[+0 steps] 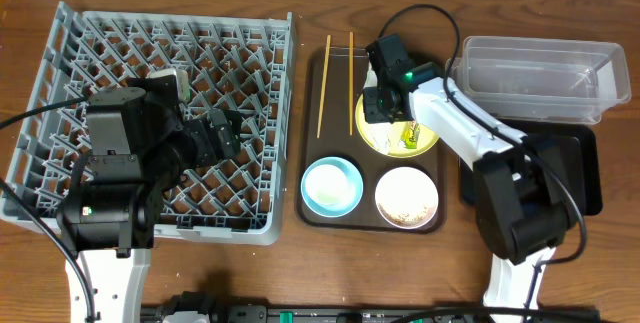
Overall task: Sort waste into correct bins and load items into the dishwasher
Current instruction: 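Grasp the white tissue on the yellow plate with the right gripper, then move the tissue into the clear plastic bin and open the right gripper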
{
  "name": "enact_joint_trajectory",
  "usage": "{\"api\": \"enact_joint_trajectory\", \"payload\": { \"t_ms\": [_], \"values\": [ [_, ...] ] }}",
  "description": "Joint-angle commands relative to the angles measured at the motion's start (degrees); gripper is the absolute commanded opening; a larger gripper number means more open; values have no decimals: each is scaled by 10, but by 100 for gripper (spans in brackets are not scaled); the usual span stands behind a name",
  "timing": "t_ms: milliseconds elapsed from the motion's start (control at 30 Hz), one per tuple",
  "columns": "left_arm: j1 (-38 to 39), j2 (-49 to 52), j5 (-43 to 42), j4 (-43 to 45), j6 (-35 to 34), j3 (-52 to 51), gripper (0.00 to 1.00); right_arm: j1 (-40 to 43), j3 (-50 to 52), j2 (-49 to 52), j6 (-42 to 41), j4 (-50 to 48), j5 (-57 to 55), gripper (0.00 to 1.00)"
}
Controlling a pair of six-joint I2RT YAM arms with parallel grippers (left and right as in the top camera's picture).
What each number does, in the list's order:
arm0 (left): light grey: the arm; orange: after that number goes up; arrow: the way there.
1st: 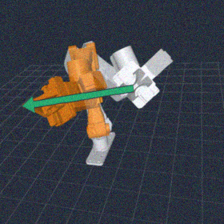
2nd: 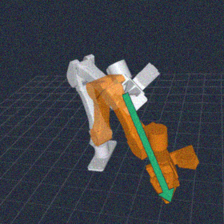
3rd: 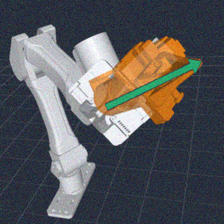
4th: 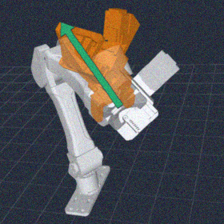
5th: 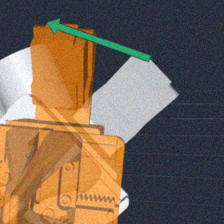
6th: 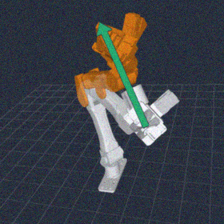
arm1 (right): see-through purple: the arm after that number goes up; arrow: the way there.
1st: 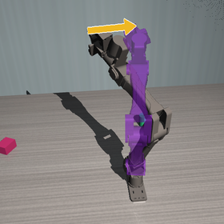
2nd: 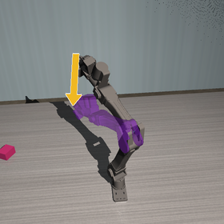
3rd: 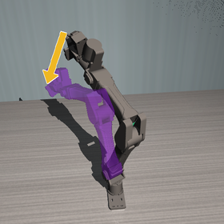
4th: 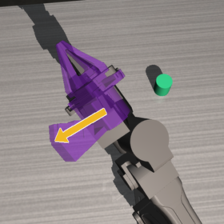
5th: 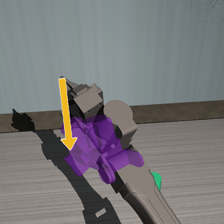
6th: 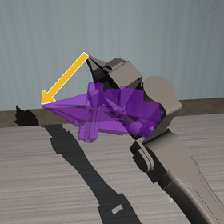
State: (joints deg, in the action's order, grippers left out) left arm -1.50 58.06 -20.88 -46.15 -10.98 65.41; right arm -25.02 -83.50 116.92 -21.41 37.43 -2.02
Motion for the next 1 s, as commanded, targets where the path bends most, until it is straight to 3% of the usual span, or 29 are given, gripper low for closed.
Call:
{"api": "enact_joint_trajectory", "payload": {
  "t_ms": [0, 133, 167, 333, 833, 967],
  "values": [
    [-2, -1, -7, -1, -7, 9, 92, -2, -7, 19, -42, -5, -27, 29],
    [-2, -1, -7, -1, -7, 9, 92, 0, -7, 20, -43, -3, -26, 11],
    [-2, -1, -7, -1, -7, 9, 92, 0, -7, 18, -43, -2, -26, 2],
    [-2, -1, -7, -1, -7, 9, 92, 1, -9, -1, -43, 3, -20, 1],
    [-2, -1, -7, -1, -7, 9, 92, 62, -9, -196, -46, 21, -41, 1],
    [-2, -1, -7, -1, -7, 9, 92, 114, -9, -232, -121, 48, -70, 1]
  ]
}}
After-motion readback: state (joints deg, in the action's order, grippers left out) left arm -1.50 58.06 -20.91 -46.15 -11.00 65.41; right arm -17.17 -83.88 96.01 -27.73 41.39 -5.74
